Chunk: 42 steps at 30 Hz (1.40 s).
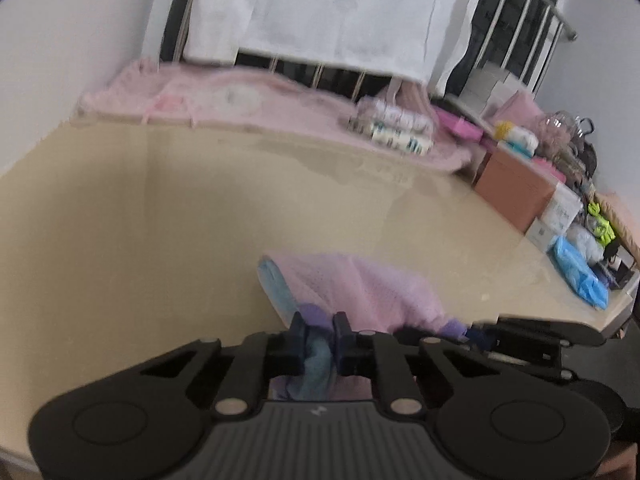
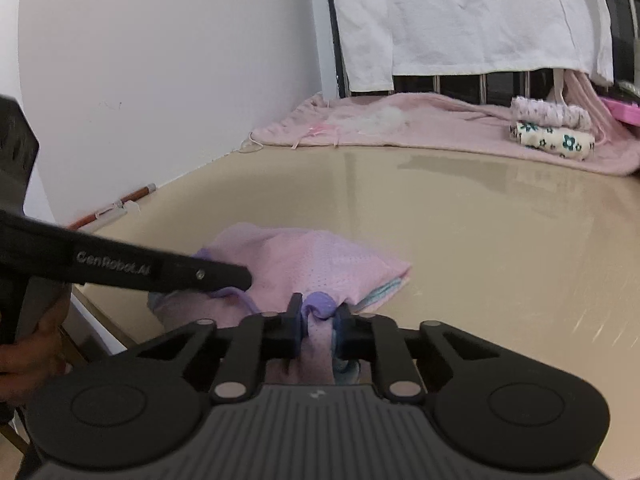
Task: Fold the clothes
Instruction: 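Grasp the pink bundle's purple-trimmed edge with the right gripper while the left gripper grasps beside it, then lift the bundle with both grippers and carry it onto the folded-clothes stack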
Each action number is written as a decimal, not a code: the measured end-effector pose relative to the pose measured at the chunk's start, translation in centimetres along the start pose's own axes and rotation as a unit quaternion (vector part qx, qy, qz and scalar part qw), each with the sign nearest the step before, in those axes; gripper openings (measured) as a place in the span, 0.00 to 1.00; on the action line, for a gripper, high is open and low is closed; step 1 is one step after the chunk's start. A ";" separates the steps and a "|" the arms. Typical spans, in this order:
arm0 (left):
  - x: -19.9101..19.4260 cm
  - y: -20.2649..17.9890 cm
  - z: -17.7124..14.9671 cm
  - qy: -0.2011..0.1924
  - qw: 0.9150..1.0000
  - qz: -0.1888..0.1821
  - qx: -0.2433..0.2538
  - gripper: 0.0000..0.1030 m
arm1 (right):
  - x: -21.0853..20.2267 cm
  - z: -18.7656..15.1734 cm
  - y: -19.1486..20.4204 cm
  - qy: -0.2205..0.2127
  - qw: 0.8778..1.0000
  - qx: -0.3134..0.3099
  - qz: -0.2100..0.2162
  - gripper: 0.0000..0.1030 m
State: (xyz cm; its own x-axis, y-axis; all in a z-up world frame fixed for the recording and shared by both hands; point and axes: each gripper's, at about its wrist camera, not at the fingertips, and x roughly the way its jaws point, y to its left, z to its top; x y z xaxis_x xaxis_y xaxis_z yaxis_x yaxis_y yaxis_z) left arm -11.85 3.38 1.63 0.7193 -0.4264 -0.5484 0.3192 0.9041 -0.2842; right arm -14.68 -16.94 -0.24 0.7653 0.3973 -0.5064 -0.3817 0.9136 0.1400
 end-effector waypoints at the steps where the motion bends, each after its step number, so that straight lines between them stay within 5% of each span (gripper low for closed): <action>1: 0.0 -0.4 0.4 -0.009 1.000 -0.008 0.003 0.11 | -0.1 0.3 -0.3 -0.001 1.000 0.005 -0.001 0.10; 7: 1.2 -4.5 6.3 -0.051 0.996 -0.051 0.049 0.10 | -2.0 5.2 -4.6 -0.057 0.998 0.037 -0.010 0.10; 16: 10.9 -11.0 23.8 -0.086 0.987 -0.127 0.043 0.10 | -3.1 20.3 -15.6 -0.133 0.987 -0.027 -0.089 0.10; 25: 26.6 -13.3 36.0 -0.079 0.987 -0.136 0.018 0.10 | 6.3 33.4 -29.2 -0.054 0.986 -0.089 -0.133 0.09; 30: 35.4 -13.5 37.7 -0.050 0.991 -0.120 0.002 0.10 | 13.0 35.0 -34.9 -0.017 0.985 -0.086 -0.148 0.09; 37: 41.8 -12.1 35.2 -0.043 0.996 -0.078 0.029 0.11 | 19.4 33.3 -39.7 0.026 0.989 -0.066 -0.133 0.10; 39: 43.4 -11.0 33.6 -0.038 0.997 -0.055 0.026 0.26 | 20.5 31.9 -40.3 0.038 0.987 -0.064 -0.146 0.25; 41: 43.6 -9.4 32.4 -0.050 0.996 -0.067 0.015 0.42 | 19.9 30.7 -39.7 0.021 0.979 -0.084 -0.183 0.47; 42: 43.1 -8.6 32.3 -0.057 0.995 -0.079 0.006 0.43 | 19.6 30.1 -39.4 0.013 0.975 -0.095 -0.202 0.48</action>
State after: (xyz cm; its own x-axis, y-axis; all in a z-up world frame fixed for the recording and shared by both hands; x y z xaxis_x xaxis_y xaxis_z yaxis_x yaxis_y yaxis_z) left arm 36.36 -21.87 5.86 0.7249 -0.5581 -0.4037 0.4415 0.8263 -0.3497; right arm 30.96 -42.59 9.93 0.8609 0.0038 -0.5087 -0.1424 0.9618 -0.2337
